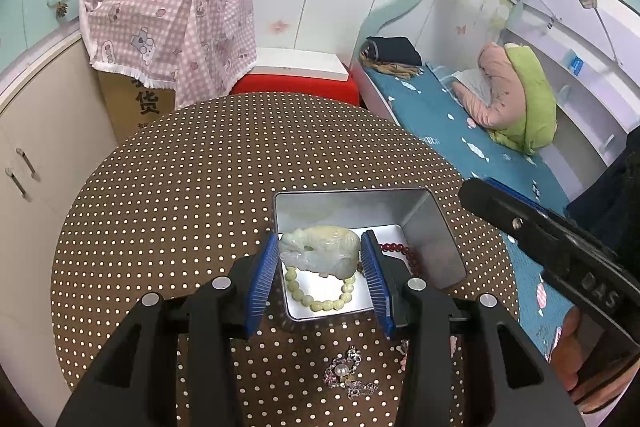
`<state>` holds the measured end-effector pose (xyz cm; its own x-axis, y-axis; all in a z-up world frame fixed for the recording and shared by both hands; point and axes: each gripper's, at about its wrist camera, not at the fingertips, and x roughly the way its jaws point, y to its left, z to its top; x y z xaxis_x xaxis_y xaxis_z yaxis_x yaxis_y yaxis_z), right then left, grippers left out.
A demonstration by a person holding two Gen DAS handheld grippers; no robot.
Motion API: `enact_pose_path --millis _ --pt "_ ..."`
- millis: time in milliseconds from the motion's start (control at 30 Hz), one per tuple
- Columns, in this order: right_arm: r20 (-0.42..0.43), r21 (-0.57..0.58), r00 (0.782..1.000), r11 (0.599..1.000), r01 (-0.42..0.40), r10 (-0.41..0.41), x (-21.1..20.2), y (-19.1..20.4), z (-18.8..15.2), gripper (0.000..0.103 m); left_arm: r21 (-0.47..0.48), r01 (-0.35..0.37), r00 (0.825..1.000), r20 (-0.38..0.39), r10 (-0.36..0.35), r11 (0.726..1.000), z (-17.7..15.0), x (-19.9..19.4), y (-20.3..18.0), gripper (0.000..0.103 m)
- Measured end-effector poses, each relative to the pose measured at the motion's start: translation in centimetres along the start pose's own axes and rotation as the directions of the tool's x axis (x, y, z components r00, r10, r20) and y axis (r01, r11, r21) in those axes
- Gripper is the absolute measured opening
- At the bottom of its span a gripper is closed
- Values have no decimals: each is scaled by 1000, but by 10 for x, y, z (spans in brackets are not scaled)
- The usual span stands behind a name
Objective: Organize jewelry
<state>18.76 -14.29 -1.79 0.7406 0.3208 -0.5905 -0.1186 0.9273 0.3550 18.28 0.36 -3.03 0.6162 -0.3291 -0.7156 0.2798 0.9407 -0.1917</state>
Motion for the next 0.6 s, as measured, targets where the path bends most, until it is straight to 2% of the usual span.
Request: enact_pose_path --millis 33,367,433,600 --pt "10 12 1000 1000 23 -23 -1 -2 0 72 -3 -2 1000 -1 2 1000 0 1 1 41" --pt "-5 26 997 997 79 -79 -4 -14 -8 72 6 3 1000 4 -3 1000 1 -2 2 42" --pt "-10 13 996 995 94 -94 -5 -13 -11 72 -1 -10 1000 7 10 1000 -1 -5 2 52" --pt "-14 6 993 993 115 -115 -9 -14 -17 72 8 -17 1000 17 17 1000 -6 -13 -1 52"
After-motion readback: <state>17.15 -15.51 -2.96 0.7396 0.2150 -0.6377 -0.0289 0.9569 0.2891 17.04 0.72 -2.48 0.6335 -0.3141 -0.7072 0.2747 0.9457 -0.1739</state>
